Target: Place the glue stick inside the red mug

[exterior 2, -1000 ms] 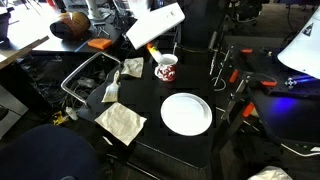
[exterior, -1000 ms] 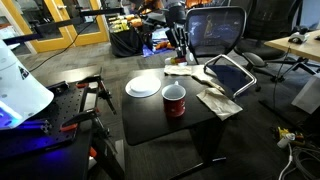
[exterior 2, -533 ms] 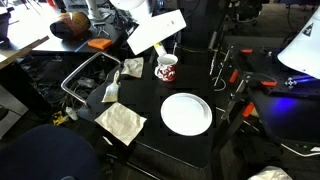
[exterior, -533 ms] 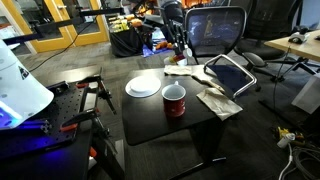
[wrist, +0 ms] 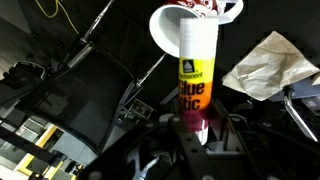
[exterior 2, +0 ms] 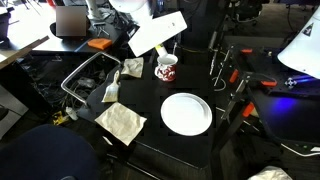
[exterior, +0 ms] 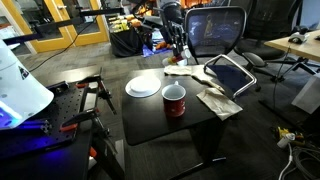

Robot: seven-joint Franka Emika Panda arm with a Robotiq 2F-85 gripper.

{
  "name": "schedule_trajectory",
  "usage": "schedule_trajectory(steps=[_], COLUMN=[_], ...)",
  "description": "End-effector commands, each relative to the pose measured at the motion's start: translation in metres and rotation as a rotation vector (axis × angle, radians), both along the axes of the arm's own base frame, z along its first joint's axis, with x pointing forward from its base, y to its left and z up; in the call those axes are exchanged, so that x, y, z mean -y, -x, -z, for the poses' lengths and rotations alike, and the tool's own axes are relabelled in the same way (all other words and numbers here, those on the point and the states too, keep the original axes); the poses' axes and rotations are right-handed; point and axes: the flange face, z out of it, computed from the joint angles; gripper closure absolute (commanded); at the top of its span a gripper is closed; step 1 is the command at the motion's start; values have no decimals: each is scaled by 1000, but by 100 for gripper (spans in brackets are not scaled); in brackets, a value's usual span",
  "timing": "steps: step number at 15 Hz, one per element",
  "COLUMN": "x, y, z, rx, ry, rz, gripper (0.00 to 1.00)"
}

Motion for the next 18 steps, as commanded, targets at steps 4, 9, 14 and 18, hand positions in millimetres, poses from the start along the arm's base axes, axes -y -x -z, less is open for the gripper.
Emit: schedule_trajectory(steps=[4, 9, 14, 18], x=[5, 6, 0, -4], y=[4, 4, 1, 0], z=[9, 14, 25, 39], rx=[-12, 40, 182, 296], ry=[187, 396, 532, 556], rz=[119, 208, 158, 109], gripper=[92, 92, 92, 92])
